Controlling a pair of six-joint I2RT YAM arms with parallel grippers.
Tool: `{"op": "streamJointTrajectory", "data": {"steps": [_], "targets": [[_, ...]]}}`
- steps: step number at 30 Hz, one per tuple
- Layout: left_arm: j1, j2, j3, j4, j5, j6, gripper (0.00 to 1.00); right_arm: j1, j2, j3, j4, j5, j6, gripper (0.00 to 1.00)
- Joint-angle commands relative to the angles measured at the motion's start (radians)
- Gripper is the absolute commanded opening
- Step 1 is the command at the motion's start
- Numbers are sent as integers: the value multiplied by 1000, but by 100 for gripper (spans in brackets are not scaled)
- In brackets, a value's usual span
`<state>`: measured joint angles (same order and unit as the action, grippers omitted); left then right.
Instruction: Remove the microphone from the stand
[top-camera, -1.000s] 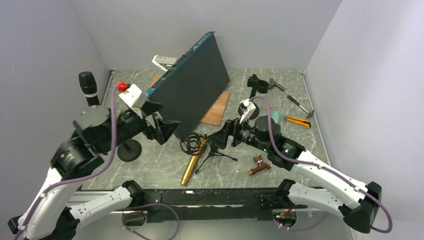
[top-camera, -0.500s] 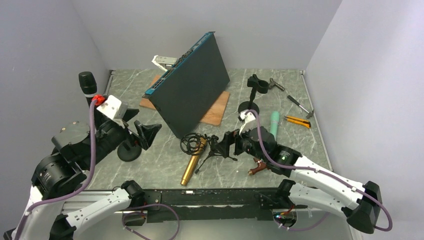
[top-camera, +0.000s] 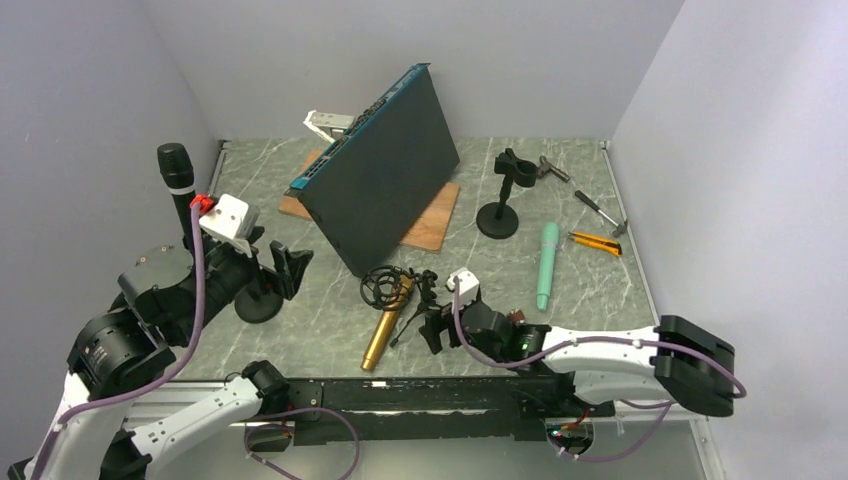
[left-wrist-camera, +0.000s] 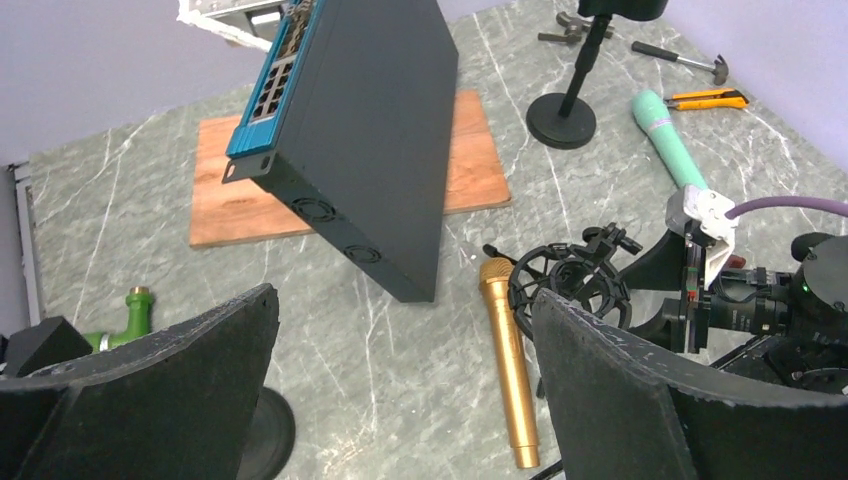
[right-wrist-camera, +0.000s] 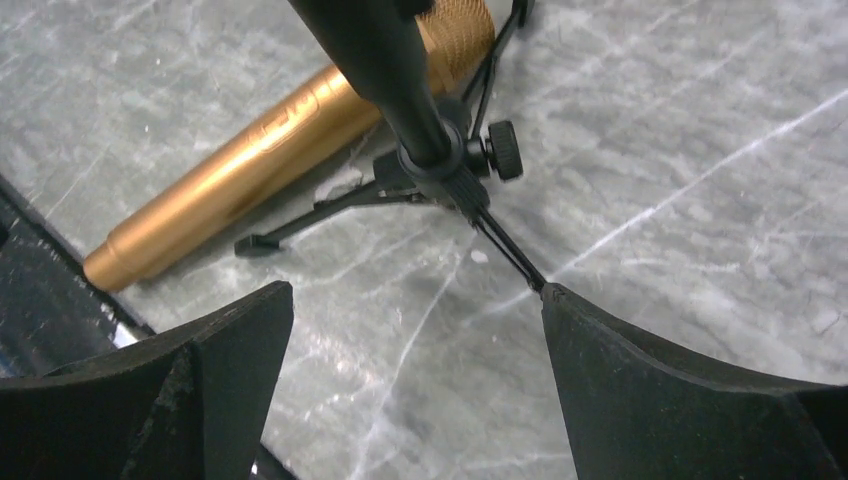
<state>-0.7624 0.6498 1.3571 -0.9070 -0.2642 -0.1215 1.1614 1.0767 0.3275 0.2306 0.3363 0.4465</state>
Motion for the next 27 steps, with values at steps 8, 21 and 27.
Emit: {"op": "streamJointTrajectory", "data": {"steps": [8, 21, 27], "targets": [[2, -79, -39, -37, -96, -93, 99, 52, 273, 3, 629, 352, -139, 84], [3, -33, -76, 33, -90, -44, 99, -11, 420, -56, 690, 664, -119, 71], [3, 29, -27, 16, -75, -14, 99, -120, 299, -105, 491, 676, -3, 71]]}}
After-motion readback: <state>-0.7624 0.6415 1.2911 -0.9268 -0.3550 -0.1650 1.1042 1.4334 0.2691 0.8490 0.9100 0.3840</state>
